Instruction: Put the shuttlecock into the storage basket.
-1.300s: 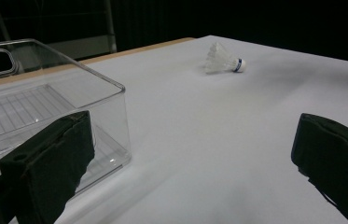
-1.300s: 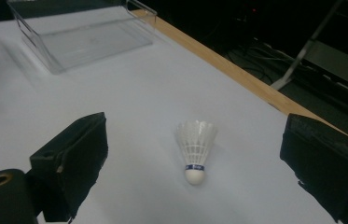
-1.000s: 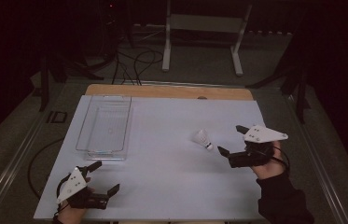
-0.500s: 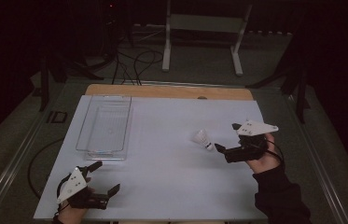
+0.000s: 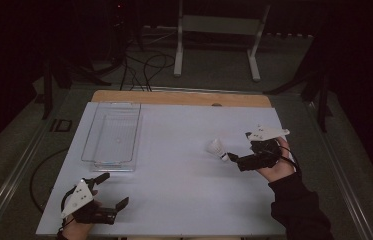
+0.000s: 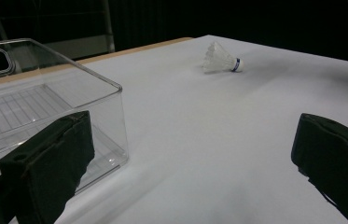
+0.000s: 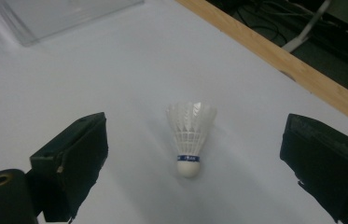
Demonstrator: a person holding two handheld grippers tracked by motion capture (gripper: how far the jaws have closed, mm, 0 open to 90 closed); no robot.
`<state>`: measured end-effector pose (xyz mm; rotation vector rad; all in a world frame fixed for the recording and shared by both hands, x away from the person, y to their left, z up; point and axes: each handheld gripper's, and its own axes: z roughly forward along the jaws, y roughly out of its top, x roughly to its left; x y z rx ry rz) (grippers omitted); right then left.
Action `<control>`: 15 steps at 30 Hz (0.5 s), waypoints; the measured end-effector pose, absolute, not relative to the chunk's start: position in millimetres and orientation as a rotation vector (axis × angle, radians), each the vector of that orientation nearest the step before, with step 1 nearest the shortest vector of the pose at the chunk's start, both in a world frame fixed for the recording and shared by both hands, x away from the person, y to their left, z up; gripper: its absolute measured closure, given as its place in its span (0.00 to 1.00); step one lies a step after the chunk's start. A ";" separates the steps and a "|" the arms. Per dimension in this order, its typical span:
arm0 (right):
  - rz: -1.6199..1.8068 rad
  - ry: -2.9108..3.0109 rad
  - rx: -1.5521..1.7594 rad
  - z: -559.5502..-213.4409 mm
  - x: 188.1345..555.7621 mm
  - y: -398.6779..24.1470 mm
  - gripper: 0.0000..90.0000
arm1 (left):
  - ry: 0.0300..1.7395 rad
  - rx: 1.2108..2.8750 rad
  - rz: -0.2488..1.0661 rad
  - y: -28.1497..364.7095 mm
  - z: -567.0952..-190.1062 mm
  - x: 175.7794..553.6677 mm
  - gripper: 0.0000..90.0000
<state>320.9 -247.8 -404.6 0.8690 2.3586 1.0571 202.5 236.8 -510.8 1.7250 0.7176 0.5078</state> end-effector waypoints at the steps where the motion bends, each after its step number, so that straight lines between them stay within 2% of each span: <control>1: 1.051 2.366 0.873 -406.1 322.2 -247.4 0.09 | 0.718 1.725 0.508 236.8 -510.8 202.6 0.00; 15: 0.960 2.459 0.925 -426.0 337.7 -245.8 0.09 | 0.714 1.730 0.507 236.4 -511.1 202.8 0.00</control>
